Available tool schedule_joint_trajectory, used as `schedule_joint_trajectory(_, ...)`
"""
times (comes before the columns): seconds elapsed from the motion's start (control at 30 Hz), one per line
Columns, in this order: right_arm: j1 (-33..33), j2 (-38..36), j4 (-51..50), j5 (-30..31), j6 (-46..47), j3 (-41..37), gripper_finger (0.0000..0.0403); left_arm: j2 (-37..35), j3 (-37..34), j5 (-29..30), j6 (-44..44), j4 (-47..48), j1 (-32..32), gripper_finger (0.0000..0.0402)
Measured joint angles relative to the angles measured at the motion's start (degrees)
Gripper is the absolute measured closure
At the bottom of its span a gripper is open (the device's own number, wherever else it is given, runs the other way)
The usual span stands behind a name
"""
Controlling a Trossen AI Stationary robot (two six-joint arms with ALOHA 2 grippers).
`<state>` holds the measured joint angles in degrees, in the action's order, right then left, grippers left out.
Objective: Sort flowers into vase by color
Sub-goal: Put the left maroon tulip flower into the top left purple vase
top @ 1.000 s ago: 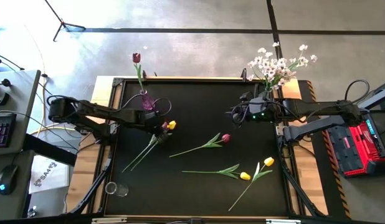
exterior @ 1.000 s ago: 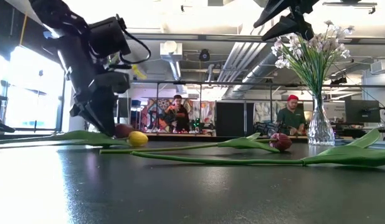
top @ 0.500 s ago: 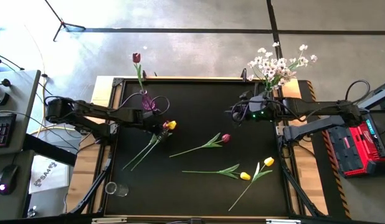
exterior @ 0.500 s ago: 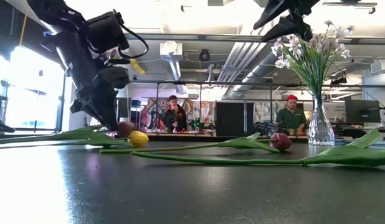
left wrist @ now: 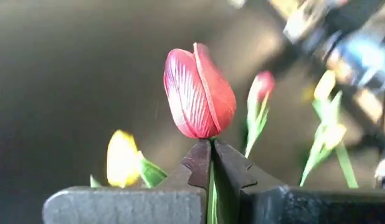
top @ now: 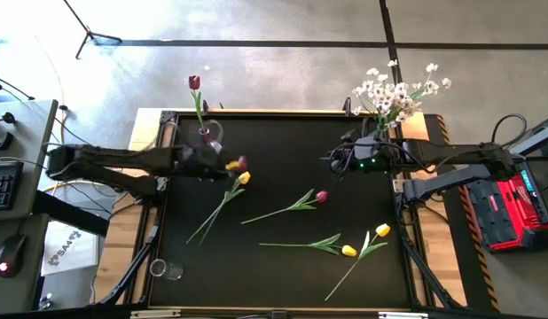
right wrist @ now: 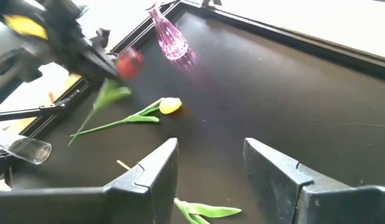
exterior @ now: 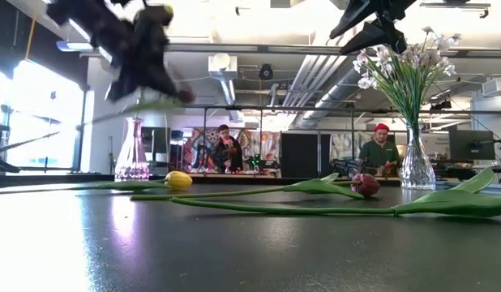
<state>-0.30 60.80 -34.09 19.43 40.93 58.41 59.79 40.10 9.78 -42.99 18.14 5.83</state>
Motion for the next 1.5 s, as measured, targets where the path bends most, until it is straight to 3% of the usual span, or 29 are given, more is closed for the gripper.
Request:
schedule_joint_trajectory(0.17,0.0,0.0,0.0,0.7,0.0,0.0,0.0231,-10.2,3.3,15.2,8.8,-0.3,0.6,0.0401)
schedule_joint_trajectory(0.3,0.0,0.0,-0.1,1.6,0.0,0.0,0.0231,-16.4,5.6,28.4,21.4,-2.6,0.7,0.0401)
schedule_joint_trajectory(0.53,0.0,0.0,0.0,3.0,0.0,0.0,0.0231,-20.8,6.4,41.7,47.5,-20.5,2.5,0.0401)
schedule_joint_trajectory(0.67,0.0,0.0,0.0,3.0,0.1,0.0,0.0231,-20.4,6.4,42.0,58.4,-29.9,4.9,0.0401)
schedule_joint_trajectory(0.83,0.0,0.0,0.0,3.0,0.6,0.0,0.0231,-19.4,6.4,40.5,62.6,-36.2,8.5,0.0401)
schedule_joint_trajectory(1.23,0.0,0.0,0.0,3.1,1.2,0.0,0.0231,-15.5,6.3,34.2,62.5,-36.7,15.2,0.0401)
schedule_joint_trajectory(1.5,0.0,0.0,-0.2,3.1,1.7,0.0,0.0231,-13.0,6.3,34.2,54.3,-30.8,16.9,0.0401)
